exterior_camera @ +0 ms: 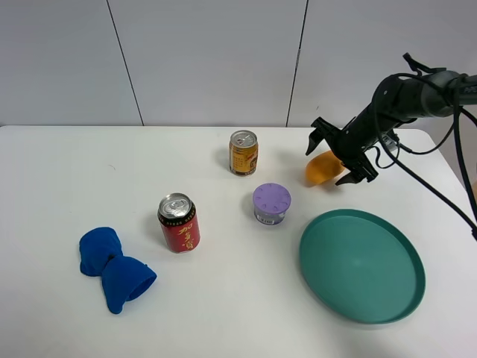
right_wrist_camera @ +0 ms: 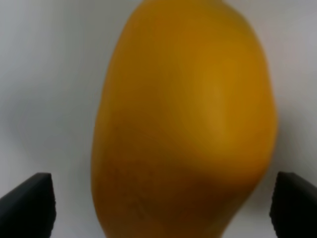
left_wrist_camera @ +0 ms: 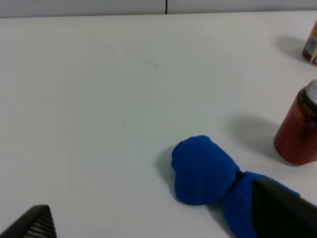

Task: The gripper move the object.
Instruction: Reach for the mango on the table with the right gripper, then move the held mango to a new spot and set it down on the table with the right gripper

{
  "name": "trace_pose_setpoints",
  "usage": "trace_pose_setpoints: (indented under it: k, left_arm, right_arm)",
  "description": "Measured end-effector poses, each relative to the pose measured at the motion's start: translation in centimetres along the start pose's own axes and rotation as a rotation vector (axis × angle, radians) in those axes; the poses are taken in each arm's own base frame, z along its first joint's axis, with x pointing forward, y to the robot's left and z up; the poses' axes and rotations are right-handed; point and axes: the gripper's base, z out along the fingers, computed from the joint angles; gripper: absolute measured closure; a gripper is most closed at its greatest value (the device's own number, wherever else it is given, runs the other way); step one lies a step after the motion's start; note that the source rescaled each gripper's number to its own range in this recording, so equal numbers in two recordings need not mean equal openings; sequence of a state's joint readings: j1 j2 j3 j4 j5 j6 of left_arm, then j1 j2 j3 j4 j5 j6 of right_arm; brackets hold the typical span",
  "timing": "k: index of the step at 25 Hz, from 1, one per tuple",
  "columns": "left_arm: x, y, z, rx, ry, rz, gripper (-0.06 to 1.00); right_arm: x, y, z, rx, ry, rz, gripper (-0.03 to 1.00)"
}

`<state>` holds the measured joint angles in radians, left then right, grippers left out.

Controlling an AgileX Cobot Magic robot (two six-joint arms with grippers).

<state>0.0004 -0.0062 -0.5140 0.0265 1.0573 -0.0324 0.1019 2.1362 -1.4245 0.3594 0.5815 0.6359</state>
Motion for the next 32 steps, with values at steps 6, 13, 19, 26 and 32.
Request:
trace_pose_setpoints:
  k: [6, 13, 19, 26, 32]
  left_arm:
    - [0.0, 0.0, 0.0, 0.000, 0.000, 0.000, -0.06]
    - [0.0, 0.0, 0.0, 0.000, 0.000, 0.000, -0.06]
    - [0.0, 0.0, 0.0, 0.000, 0.000, 0.000, -0.06]
    - [0.0, 0.0, 0.0, 0.000, 0.000, 0.000, -0.06]
    - [0.0, 0.0, 0.0, 0.000, 0.000, 0.000, -0.06]
  right_arm:
    - [-0.1, 0.0, 0.4, -0.004, -0.020, 0.003, 0.18]
    - [-0.2, -0.5, 0.9, 0.035, -0.030, -0.021, 0.46]
    - [-0.2, -0.7, 0.8, 0.061, -0.023, -0.045, 0.96]
    - [-0.3, 0.3, -2.0, 0.030, -0.051, -0.248, 0.96]
    - [1.2, 5.1, -13.3, -0.171, -0.264, -0.554, 0.96]
